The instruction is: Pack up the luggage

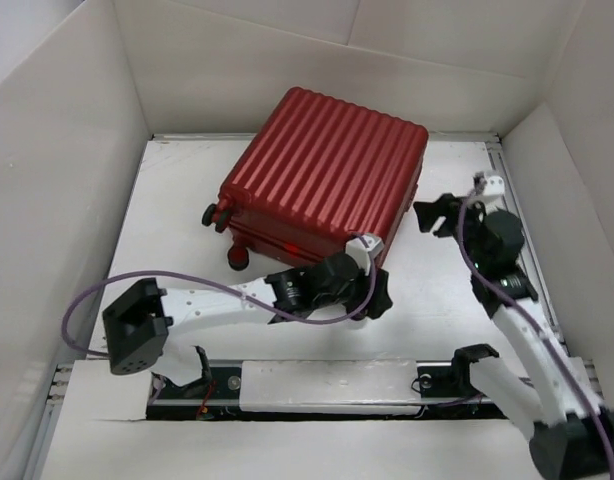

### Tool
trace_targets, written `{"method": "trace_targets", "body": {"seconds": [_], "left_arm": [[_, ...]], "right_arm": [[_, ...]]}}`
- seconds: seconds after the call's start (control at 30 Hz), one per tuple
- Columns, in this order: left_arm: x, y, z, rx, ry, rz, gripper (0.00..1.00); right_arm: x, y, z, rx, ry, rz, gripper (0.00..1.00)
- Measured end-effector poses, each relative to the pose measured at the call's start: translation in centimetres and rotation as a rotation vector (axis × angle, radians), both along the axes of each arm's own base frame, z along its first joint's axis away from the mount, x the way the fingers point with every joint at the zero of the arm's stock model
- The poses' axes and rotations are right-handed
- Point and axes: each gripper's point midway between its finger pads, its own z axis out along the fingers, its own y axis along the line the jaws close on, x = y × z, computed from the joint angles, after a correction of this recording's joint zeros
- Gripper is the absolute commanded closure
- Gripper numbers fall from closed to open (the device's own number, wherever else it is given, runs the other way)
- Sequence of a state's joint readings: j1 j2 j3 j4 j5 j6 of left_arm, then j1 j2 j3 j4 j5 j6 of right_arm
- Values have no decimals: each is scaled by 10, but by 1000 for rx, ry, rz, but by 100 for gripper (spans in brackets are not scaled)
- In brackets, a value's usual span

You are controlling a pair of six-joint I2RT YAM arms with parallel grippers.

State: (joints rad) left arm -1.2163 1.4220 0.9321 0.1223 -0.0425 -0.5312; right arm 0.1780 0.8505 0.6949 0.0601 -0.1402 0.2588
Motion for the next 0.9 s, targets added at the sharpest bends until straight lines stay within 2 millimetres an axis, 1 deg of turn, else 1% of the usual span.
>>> {"method": "trace_targets", "body": {"seconds": [0.07,0.13,0.2,0.23,0.27,0.3,0.37,0.4,0.47,0.5,0.57,0.6,0.67,0.7,0.77,0.8,0.83,0.87,0.9], "left_arm": [[8,-19,5,-6,15,2,34],[14,-47,14,-21,26,-17,35],[19,-76,24,-51,31,-48,35],[21,-85,29,-68,31,-60,35],[23,-91,37,-93,25,-69,29],[24,-92,45,-115,17,-76,25],[21,-85,66,-156,-4,-84,19],[17,-77,77,-180,-13,-87,15],[8,-54,101,-240,-36,-93,13],[1,-38,117,-275,-51,-89,13],[-9,2,150,-361,-100,-59,9],[-12,23,167,-409,-124,-30,8],[-14,68,196,-501,-165,58,4],[-11,90,203,-531,-172,122,4],[-6,131,207,-575,-171,246,2],[-2,152,204,-584,-164,320,1],[1,168,198,-582,-155,383,1],[6,185,189,-574,-141,455,1],[9,197,179,-556,-134,508,1]], "right_arm": [[-28,-4,11,39,-67,-3,32],[-53,-9,6,75,-82,-14,31],[-74,-15,-1,104,-94,-33,30],[-83,-18,-9,115,-85,-46,30],[-91,-22,-14,123,-83,-60,28],[-96,-24,-19,128,-77,-71,28],[-101,-27,-24,139,-61,-90,28],[-100,-28,-27,139,-52,-96,28],[-98,-26,-40,129,7,-96,31],[-96,-26,-49,121,44,-100,36],[-95,-26,-63,108,92,-104,44],[-96,-26,-70,105,112,-106,54],[-98,-26,-79,107,119,-105,68],[-101,-26,-83,119,121,-107,80],[-104,-26,-84,129,116,-107,89],[-105,-26,-84,134,112,-107,92],[-106,-26,-82,141,105,-107,97],[-106,-26,-81,146,102,-105,98],[-105,-25,-81,152,104,-102,98]]}}
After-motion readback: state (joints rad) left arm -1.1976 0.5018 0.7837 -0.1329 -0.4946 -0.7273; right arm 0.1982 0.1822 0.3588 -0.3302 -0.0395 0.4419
